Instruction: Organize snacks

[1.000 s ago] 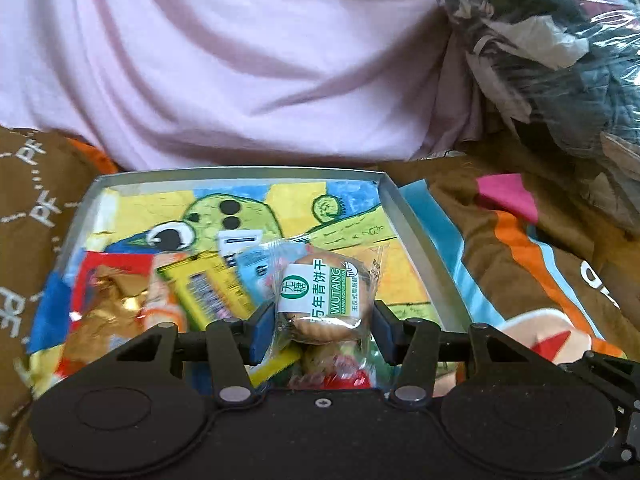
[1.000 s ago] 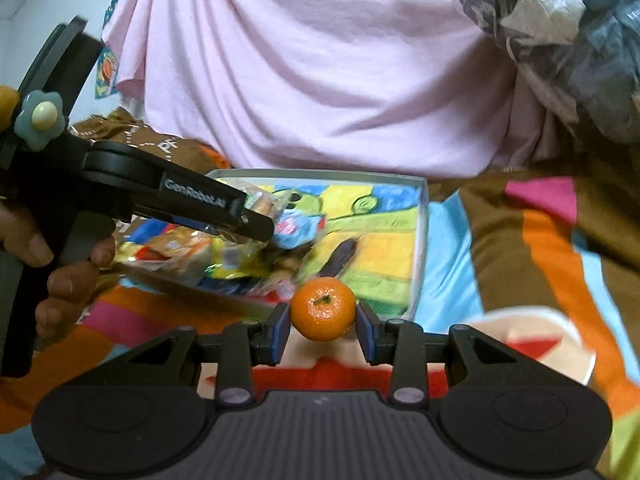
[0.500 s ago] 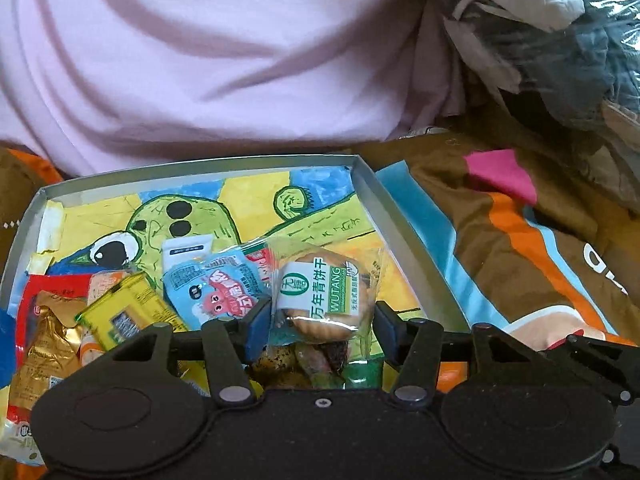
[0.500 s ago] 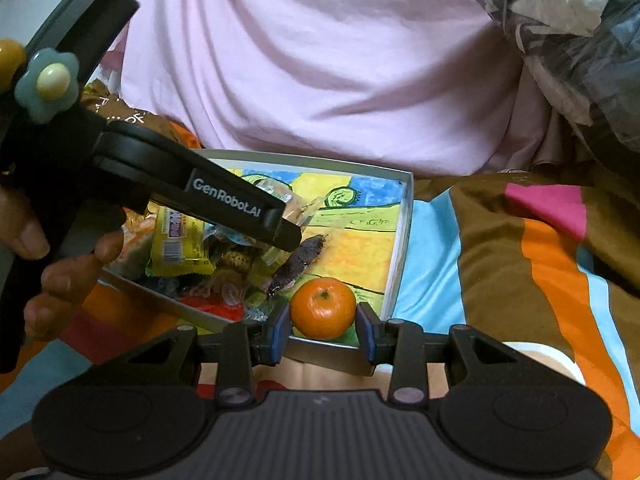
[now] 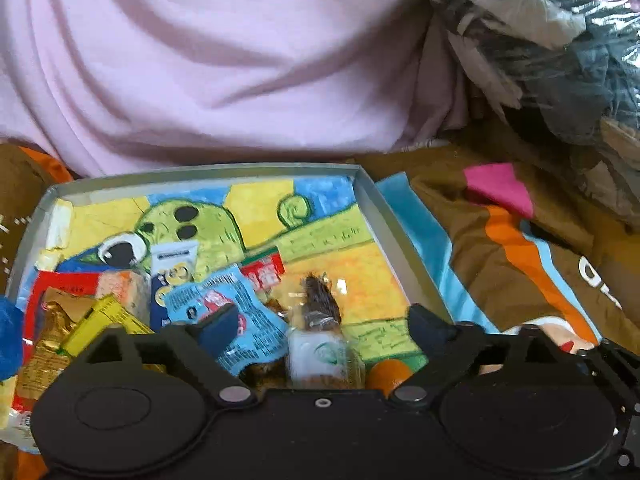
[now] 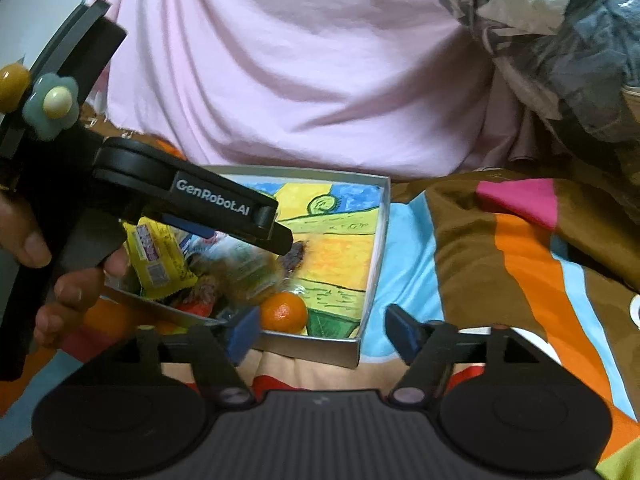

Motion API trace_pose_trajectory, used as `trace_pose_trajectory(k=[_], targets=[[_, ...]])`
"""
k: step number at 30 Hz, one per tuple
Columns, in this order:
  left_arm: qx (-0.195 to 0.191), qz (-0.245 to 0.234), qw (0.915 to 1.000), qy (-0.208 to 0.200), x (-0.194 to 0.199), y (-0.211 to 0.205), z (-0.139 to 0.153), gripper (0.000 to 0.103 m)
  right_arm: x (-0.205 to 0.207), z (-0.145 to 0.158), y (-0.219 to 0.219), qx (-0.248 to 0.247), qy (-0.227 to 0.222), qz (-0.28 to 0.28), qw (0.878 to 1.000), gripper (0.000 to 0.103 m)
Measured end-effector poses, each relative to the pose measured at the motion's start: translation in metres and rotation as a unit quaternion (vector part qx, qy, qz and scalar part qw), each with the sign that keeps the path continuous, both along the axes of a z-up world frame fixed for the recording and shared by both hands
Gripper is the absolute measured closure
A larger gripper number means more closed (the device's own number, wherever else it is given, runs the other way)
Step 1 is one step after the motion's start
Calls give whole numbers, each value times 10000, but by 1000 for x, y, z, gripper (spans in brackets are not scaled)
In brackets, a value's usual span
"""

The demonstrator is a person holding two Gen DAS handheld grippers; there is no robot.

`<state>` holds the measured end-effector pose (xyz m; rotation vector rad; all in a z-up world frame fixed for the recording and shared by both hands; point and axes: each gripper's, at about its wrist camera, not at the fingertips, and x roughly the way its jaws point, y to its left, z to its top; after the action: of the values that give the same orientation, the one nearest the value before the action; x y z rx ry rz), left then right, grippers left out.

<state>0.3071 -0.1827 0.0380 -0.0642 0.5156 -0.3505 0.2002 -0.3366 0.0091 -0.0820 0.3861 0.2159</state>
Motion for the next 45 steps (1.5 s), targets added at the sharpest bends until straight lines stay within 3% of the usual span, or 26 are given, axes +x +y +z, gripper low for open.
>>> trace_pose_trajectory(k=[8, 14, 24, 34, 45], targets=[[-147, 257, 9993, -233, -19, 12, 16, 1, -14, 15, -6, 310, -286, -216, 9989, 0], [77, 397, 9981, -469, -42, 23, 30, 1, -19, 23, -5, 435, -277, -333, 9981, 0], [115, 878, 9936, -708, -89, 54, 52, 1, -45, 52, 1, 721, -454, -372, 9957, 0], [90, 1204, 9894, -801, -148, 84, 61, 1, -88, 78, 15, 781, -678, -324, 9941, 0], [322, 1381, 9849, -998, -210, 111, 61, 1, -131, 80, 33, 894, -504, -316, 9942, 0]])
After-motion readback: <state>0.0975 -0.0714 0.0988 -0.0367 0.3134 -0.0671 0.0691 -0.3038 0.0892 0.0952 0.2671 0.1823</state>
